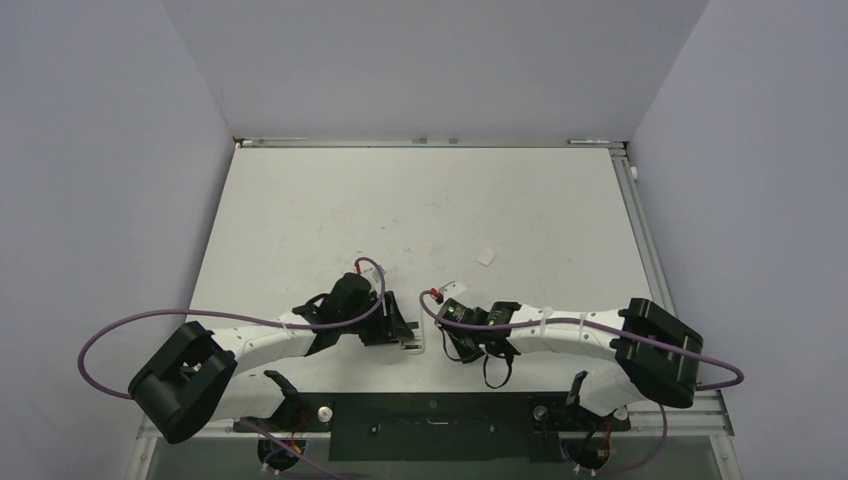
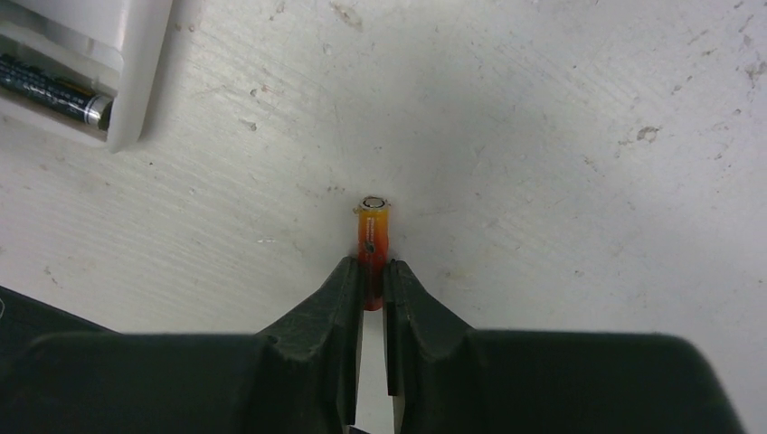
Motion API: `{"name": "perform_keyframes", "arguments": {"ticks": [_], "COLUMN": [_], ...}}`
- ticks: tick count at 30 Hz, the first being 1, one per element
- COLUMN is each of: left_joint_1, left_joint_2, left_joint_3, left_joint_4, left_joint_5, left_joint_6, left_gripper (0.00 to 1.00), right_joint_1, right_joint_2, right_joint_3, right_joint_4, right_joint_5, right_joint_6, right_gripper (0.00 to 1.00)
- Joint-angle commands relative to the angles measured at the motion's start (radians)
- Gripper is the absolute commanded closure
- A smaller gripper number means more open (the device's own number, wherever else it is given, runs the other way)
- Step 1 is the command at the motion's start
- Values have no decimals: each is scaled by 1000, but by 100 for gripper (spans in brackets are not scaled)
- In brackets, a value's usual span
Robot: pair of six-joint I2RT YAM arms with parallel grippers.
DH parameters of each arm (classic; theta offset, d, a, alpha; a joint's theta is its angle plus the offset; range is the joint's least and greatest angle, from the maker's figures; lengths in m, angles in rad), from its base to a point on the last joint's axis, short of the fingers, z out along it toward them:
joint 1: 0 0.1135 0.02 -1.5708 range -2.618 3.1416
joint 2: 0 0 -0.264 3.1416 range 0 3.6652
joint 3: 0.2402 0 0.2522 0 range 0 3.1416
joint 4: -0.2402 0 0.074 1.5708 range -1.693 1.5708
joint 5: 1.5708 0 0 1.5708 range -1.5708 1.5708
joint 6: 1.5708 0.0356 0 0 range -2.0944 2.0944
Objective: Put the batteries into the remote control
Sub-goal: Pick up the battery from the center of the board, then load the battery into the remote control.
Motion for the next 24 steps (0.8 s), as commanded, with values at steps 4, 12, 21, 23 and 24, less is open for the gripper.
{"name": "perform_keyframes", "arguments": {"ticks": [4,12,21,23,24], "left_joint_1": [-8,-7,5,9,11], "left_joint_2": [10,-82,-335,-404,-436], "left_joint_3": [-25,-44,-113,-139,-153], "left_joint_4": [-72,-130,-285,-302,-309], "left_joint_5": [-18,-53,-198,-216,-229], "left_joint_6": [13,-5,-95,-124,-138], "left_gripper": [50,46,39,38,38], "right_joint_1": [33,33,26,23,23], "right_joint_2": [-24,-9,115,143,160], "right_joint_3": [76,182,306,333,346], "right_joint_4": [-104,-97,-87,-84,-83], "right_joint_5": [58,9,-180,-228,-244], "right_joint_6": [-42,-235,-533,-595,-626], "right_gripper": [91,92,92,91,92]}}
